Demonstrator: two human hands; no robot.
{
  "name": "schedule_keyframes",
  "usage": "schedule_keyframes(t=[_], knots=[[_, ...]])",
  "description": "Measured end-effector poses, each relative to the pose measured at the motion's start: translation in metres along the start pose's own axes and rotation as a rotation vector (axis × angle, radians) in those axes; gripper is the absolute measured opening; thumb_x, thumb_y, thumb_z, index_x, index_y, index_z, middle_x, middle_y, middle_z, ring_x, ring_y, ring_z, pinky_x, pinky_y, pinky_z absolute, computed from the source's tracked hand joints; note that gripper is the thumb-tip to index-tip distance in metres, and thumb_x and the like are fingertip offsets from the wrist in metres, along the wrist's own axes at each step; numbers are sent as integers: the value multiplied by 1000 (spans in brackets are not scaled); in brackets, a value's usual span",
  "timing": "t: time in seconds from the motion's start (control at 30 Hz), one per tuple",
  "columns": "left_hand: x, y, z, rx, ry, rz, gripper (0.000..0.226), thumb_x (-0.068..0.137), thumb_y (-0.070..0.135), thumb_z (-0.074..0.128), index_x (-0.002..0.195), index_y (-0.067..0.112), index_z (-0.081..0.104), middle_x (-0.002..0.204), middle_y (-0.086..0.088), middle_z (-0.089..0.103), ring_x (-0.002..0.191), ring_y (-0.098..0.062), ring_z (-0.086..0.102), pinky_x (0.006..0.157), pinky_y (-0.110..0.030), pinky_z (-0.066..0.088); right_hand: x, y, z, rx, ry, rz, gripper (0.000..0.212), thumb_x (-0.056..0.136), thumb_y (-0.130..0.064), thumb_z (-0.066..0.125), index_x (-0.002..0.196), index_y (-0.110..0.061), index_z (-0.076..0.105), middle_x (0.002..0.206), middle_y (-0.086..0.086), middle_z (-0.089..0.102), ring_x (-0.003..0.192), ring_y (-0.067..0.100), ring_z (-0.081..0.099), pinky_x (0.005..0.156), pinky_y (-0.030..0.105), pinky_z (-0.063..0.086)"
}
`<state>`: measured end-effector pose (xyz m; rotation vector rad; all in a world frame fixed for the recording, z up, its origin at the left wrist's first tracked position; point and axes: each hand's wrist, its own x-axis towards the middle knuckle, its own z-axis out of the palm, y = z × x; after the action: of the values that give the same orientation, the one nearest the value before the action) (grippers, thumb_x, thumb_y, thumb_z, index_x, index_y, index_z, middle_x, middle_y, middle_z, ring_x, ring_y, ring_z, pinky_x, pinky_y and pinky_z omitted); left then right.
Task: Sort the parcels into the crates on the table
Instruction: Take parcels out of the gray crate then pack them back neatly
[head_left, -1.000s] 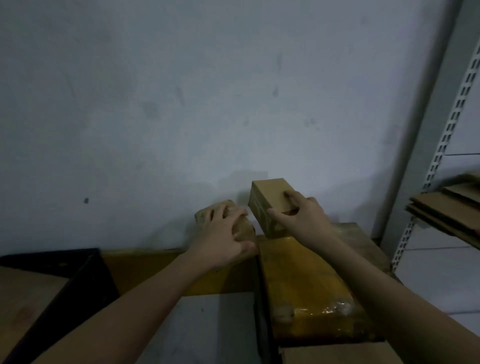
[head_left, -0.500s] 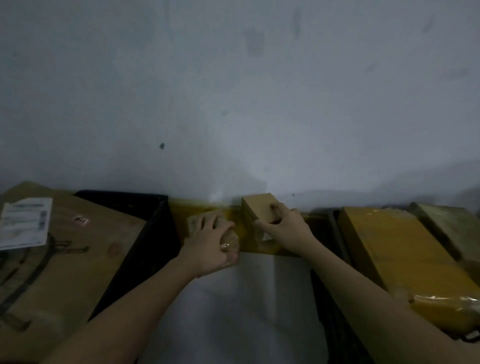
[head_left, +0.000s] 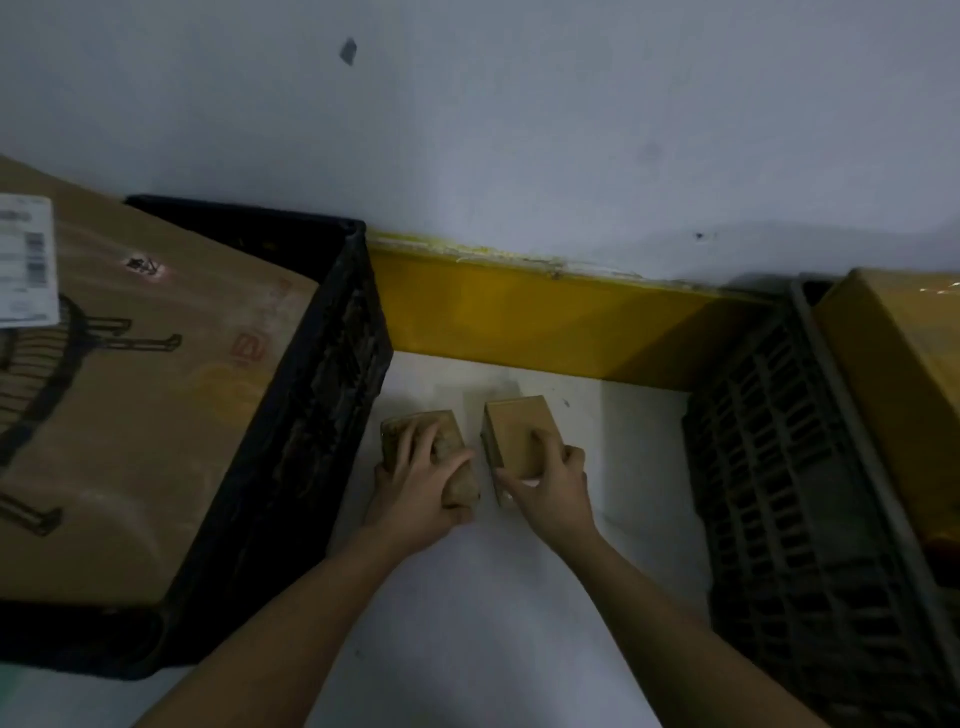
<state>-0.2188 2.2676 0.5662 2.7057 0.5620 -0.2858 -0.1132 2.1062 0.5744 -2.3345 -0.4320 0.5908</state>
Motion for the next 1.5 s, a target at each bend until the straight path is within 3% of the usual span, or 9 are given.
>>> schedule_keyframes(t=[0.1,0.27,0.4,0.47,0.73,0.93,1.17,1.37,1.5], knots=[[1,-8,19,1,42,40,75,83,54,66,147,44,30,162,1,-6,146,-24,-17,107,-65,28,-8,11,20,52,18,-47,80,80,-49,77,144,-30,32,144,7,25,126,33,38,98,41,46],[12,-15,17,155,70,-12,90,88,60,57,156,36,3,166,3,-4,151,-24,-9,115,-62,5,-10,16,35,94,-35,-116,81,79,-45,79,144,-36,32,148,1,21,131,26,36,101,34,44],[16,-9,10,81,307,-130,69,86,30,68,147,23,37,151,-6,36,138,-29,30,113,-46,26,-4,12,37,22,-91,-158,83,84,-45,75,150,-35,27,154,2,19,135,25,36,105,37,45],[22,-7,8,45,347,-145,59,86,18,66,140,23,45,144,-3,43,130,-27,35,105,-40,33,0,11,38,-71,-109,-197,83,88,-44,71,155,-33,21,158,5,15,138,25,34,107,36,44],[53,-20,-9,-63,338,-123,54,87,-1,57,135,21,47,151,0,34,131,-28,39,103,-39,40,34,-12,49,-237,-1,-228,64,98,-26,60,153,-29,26,149,13,32,116,32,57,91,38,53],[75,-26,-14,-66,318,-149,53,90,-1,51,139,20,44,157,0,27,135,-33,33,105,-42,39,67,-33,54,-303,30,-193,60,100,-21,55,153,-29,27,144,17,38,113,37,58,91,43,52],[102,-35,-17,-78,377,-110,48,89,-1,58,131,19,50,149,-1,36,131,-31,35,106,-41,39,105,-47,49,-392,35,-211,59,102,-19,51,154,-23,24,145,20,36,112,41,57,90,46,53],[111,-40,-9,70,368,-77,46,90,4,62,134,14,50,148,-8,42,149,-26,21,119,-49,18,112,-48,51,-472,43,-230,60,102,-24,52,154,-21,22,140,20,40,106,37,61,84,42,54],[111,-39,-14,140,329,-80,46,92,5,57,135,16,46,143,-8,42,150,-26,19,118,-48,19,113,-51,46,-507,4,-214,62,101,-26,54,154,-20,22,137,20,40,102,37,61,81,41,54]])
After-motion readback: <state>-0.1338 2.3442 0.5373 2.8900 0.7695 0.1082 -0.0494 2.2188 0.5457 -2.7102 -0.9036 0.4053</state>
